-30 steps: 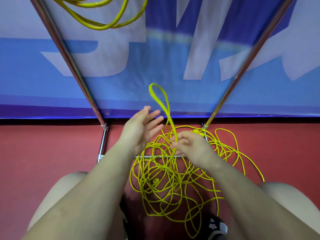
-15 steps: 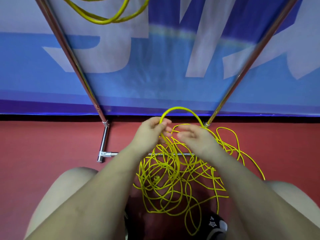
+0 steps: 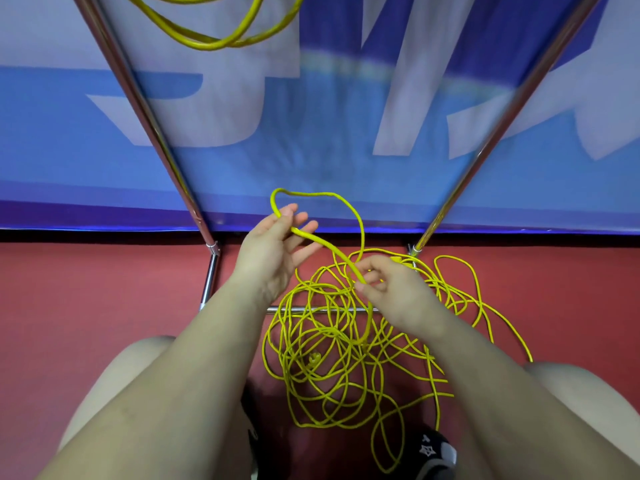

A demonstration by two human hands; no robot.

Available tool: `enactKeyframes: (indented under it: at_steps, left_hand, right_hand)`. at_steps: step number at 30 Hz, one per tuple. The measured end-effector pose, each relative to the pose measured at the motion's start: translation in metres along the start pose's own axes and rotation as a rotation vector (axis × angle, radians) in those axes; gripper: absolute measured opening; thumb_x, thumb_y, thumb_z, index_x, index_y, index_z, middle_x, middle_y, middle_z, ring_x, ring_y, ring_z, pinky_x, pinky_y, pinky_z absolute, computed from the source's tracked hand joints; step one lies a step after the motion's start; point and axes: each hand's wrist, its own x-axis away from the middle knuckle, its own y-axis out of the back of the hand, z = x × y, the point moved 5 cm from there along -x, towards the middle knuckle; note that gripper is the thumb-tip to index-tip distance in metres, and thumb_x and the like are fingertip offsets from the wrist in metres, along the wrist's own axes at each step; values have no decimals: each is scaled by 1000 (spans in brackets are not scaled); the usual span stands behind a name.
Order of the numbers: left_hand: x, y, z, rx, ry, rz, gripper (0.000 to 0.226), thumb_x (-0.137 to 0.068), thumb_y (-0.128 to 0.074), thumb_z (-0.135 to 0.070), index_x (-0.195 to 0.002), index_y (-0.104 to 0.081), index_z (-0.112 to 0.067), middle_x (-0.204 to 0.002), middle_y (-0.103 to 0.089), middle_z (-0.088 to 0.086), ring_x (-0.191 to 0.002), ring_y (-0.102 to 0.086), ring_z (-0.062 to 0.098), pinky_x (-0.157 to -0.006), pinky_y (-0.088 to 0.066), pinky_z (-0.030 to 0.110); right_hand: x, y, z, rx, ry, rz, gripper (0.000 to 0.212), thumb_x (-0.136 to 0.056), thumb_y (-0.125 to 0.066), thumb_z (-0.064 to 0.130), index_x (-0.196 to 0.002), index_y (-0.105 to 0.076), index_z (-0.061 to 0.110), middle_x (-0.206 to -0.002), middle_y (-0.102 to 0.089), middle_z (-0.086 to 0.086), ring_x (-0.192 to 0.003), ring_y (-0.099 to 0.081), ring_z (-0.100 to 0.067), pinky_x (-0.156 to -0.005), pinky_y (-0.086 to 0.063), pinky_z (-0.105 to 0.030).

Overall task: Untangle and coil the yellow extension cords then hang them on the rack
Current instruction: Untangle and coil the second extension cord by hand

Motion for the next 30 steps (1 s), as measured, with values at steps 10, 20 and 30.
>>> enactKeyframes:
  at_steps: [10,20,30]
  left_hand:
    - [19,-13,59,-912,128,486,18,-96,-51,-30,-102,-63,-19,-99,-67,-1,-92,-60,14,-87,-44,31]
    - [12,-12,39,-833,-7,281,18,-100,-39,-9,-109,-54,-13,-78,-61,0,-63,-59,8,-58,-48,25]
    - [5,-6,18,-228,94,80,18,-101,-39,-13,-107,-55,-14,-88,-66,2,-64,-70,9,-60,-58,26]
  right_hand:
    - [-7,18,-4,-1241,-370,-212,9,-92,-49,-1,-98,-51,6,-86,-60,-8,-69,-66,-15,-61,-58,-30]
    - [-1,1,-4,-337,-219,45,52,-87,-62,8,-135,-43,14,-126,-54,-11,-107,-58,-22,-86,-49,-30]
    - [2,-10,-3,173,8,59,16,-89,-60,16,-105,-62,11,-88,-56,3,-85,-57,-18,-83,-45,-27]
